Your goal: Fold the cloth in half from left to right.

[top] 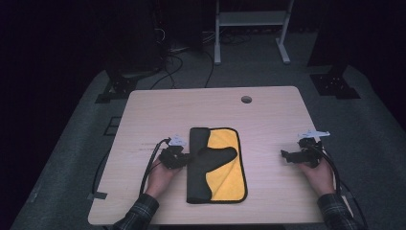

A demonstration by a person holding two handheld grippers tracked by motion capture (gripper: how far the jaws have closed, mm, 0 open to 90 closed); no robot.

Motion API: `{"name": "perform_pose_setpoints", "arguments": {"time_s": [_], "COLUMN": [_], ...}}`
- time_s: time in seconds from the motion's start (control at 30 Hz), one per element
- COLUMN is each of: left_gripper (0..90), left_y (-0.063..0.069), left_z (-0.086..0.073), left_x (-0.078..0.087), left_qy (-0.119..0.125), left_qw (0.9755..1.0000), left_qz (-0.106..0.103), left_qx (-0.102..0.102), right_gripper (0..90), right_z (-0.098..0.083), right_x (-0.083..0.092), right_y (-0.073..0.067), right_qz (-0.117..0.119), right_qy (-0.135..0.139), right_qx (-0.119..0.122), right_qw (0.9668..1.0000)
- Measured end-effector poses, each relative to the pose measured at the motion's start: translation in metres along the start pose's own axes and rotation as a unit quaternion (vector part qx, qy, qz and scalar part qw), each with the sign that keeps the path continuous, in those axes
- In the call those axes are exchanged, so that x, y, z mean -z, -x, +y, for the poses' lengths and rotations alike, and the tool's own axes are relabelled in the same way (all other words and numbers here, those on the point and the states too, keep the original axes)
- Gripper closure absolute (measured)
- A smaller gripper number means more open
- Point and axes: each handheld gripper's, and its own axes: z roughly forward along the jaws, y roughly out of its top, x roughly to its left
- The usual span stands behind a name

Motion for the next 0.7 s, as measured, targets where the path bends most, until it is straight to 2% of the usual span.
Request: {"name": "perform_pose_setpoints", "arguments": {"time_s": [0.1,0.17,0.27,0.4,0.47,0.53,0.7], "left_gripper": [78.3,65.4,43.9,27.0,19.3,12.5,2.2], "left_y": [0.002,0.003,0.0,-0.004,-0.006,-0.009,-0.016], "left_z": [-0.001,-0.002,-0.005,-0.013,-0.018,-0.023,-0.035], "left_x": [0.0,0.002,0.008,0.019,0.022,0.025,0.032], "left_qy": [0.004,0.004,0.01,0.017,0.014,0.002,-0.009], "left_qw": [1.0,0.9997,0.9996,0.9984,0.9982,0.9981,0.9982], "left_qz": [0.007,0.021,0.028,0.053,0.057,0.06,0.058], "left_qx": [-0.002,-0.011,0.001,-0.008,-0.013,-0.014,-0.009], "right_gripper": [0.0,0.0,0.2,0.7,4.0,8.8,12.4], "right_z": [0.0,0.0,0.0,0.001,0.001,0.002,0.006], "right_x": [0.0,0.0,0.0,0.001,0.001,0.003,0.004], "right_y": [0.0,0.0,0.0,0.001,0.0,0.0,-0.006], "right_qz": [0.001,0.001,0.003,0.005,0.006,0.009,0.023], "right_qy": [0.0,0.0,-0.002,-0.004,-0.006,-0.006,-0.01], "right_qx": [0.0,0.001,0.003,0.006,0.006,0.012,0.018], "right_qw": [1.0,1.0,1.0,1.0,0.9999,0.9999,0.9995]}}
